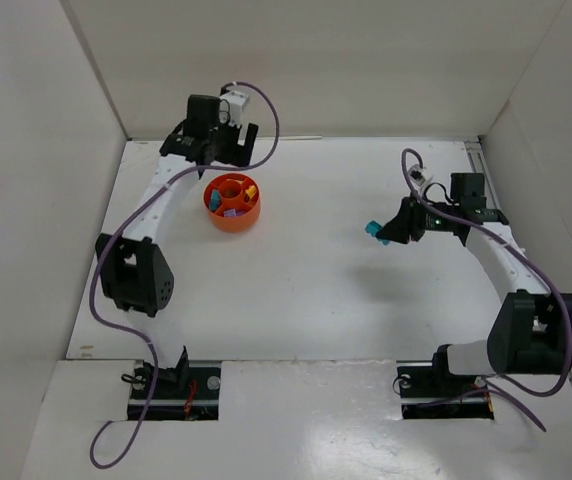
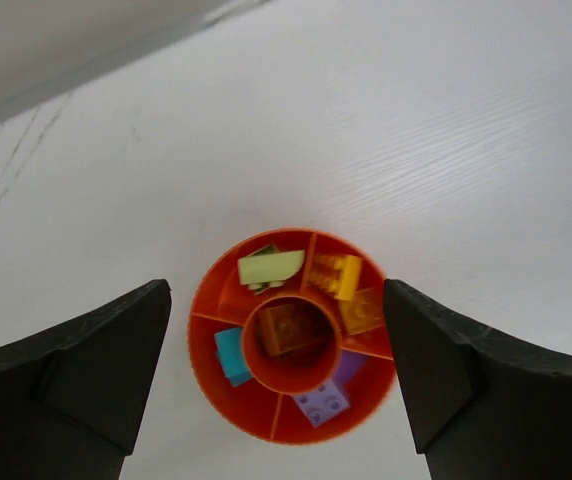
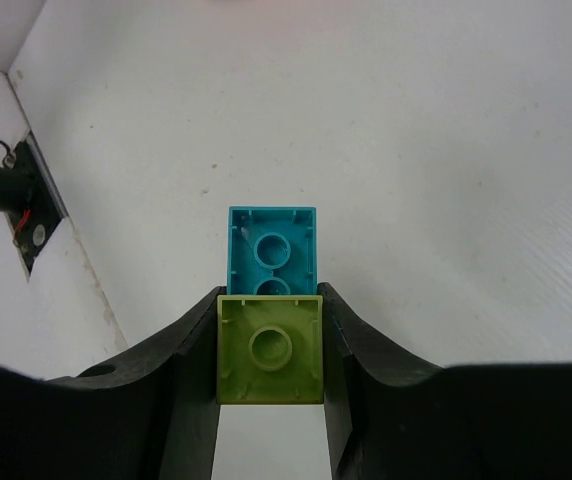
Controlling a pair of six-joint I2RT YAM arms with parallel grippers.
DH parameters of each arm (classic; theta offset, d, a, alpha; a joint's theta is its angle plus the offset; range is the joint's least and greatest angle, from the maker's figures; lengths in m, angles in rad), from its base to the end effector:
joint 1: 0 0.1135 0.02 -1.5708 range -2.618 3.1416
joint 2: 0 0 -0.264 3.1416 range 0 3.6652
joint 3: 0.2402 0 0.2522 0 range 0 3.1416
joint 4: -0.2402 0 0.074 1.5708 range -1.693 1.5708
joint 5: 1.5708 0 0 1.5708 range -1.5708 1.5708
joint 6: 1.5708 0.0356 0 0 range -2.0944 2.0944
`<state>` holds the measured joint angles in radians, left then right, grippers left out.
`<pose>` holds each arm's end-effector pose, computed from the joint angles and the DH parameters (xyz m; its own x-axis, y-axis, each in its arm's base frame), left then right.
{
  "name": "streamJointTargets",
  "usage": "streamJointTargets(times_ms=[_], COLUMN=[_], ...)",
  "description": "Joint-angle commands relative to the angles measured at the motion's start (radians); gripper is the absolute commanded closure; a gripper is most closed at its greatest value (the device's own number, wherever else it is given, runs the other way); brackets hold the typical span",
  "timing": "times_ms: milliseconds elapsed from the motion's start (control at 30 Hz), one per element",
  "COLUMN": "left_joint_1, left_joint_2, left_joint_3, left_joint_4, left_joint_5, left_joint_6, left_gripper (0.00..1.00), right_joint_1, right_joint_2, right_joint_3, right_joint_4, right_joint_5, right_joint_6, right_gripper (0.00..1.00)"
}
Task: Sort the legos into containers by color
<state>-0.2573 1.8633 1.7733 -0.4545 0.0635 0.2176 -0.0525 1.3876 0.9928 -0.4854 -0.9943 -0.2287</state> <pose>0.4241 -0.1139 0.3473 -0.4230 0.3341 -0.8423 0.4074 0.9004 0.1526 0.2818 0.0151 0.2622 -0.6353 -0.0904 -0.7669 -0.6661 0.5666 0.4850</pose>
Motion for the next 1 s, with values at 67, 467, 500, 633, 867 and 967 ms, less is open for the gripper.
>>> streamJointTargets(times_ms=[67, 467, 500, 633, 867, 967], left_joint_1=[-0.011, -0.385, -0.398, -0.398, -0.416, -0.416], left_joint_2=[-0.303, -0.518, -0.518, -0.494, -0.472, -0.51], left_joint_3=[-0.099, -0.511, -0.521, -0.542, -0.554, -0.598], left_joint_4=[0.178, 0.408, 0.419, 0.445, 0.465, 0.484], left_joint_5=[0.473, 0.591, 0.602, 0.625, 0.691, 0.7], left_joint_6=[-0.075, 0.002, -0.029, -0.078, -0.101, -0.092], left_gripper=[0.1, 0.07, 0.09, 0.14, 0.24, 0.24], right_joint_1=[0.065, 0.313, 0.325, 0.397, 0.448, 0.448], right_joint_2=[-0.05, -0.082, -0.082, -0.105, -0.134, -0.154], right_joint_3=[0.043, 0.144, 0.144, 0.153, 0.162, 0.162], right_joint_4=[0.143, 0.128, 0.119, 0.119, 0.11, 0.11], right_joint_5=[-0.185, -0.256, -0.256, -0.21, -0.115, -0.095], right_joint_6=[-0.011, -0.027, -0.027, -0.027, -0.015, -0.001], right_gripper=[0.97, 0.97, 0.97, 0.97, 0.97, 0.97])
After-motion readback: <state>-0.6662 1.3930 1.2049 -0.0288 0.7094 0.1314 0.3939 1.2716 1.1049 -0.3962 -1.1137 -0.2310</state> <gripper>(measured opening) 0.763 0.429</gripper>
